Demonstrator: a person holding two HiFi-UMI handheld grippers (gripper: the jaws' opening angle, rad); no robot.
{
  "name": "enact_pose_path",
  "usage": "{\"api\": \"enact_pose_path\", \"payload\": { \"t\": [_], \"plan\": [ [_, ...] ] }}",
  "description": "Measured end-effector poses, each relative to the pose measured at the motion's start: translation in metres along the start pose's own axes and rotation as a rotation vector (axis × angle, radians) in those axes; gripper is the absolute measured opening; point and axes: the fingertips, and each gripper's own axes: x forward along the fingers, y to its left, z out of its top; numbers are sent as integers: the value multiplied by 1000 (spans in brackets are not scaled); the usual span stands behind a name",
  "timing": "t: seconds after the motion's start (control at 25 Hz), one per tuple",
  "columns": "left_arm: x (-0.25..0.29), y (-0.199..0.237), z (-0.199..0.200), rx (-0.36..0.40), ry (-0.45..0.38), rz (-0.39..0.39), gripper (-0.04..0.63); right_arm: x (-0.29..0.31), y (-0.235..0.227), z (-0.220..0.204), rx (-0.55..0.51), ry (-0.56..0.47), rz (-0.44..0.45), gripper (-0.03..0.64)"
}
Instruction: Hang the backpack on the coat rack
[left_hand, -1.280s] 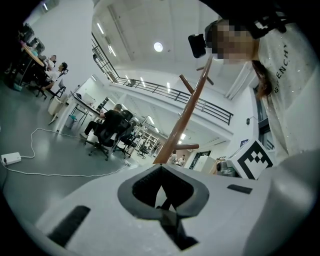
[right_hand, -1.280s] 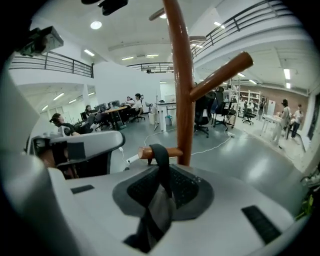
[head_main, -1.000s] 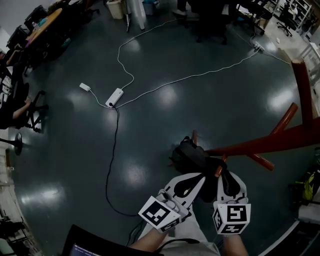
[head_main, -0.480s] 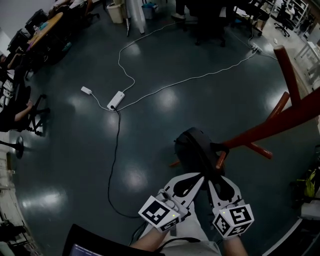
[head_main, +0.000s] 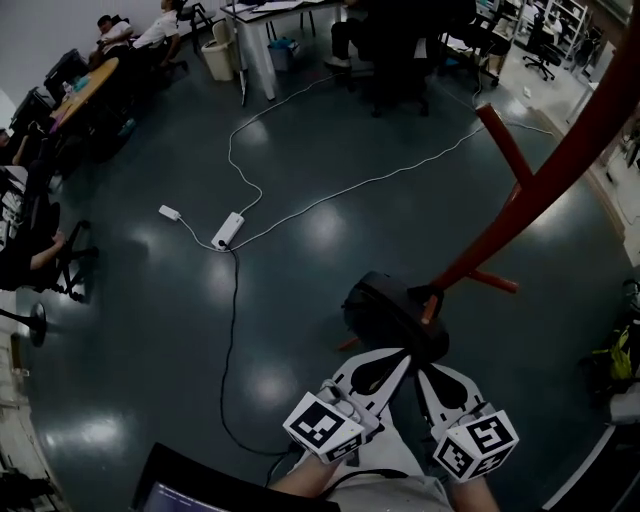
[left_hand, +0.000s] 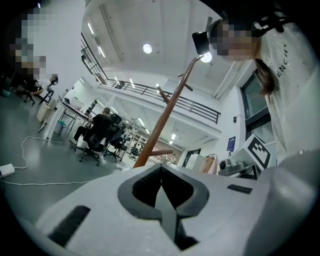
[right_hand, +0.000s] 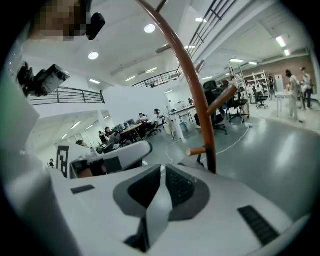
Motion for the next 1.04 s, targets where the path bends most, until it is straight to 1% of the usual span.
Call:
{"api": "enact_pose_path", "payload": {
  "t": [0.12,0.24,0.4,0.56,0.8,1.04],
  "plan": [
    [-7,-14,8,37,-13,-37,11,-16,16,20,-77,-59,-12,38],
    [-15,-29,26,70,-41,-65,11,-33,36,36,-130,-123,-16,35],
    [-22,-44,45,115,-69,-87,11,-50,54,53,-164,-210,-27,34],
    [-27,-49,50,146,-75,-105,11,-55,64,60,-181,-268,-37,34],
    [-30,-51,48,128,-84,-121,11,-63,69,64,-180,-297,-59,29],
    [-27,-52,37,111,-74,-151,9,-63,68,57,-194,-309,-68,20]
  ]
}}
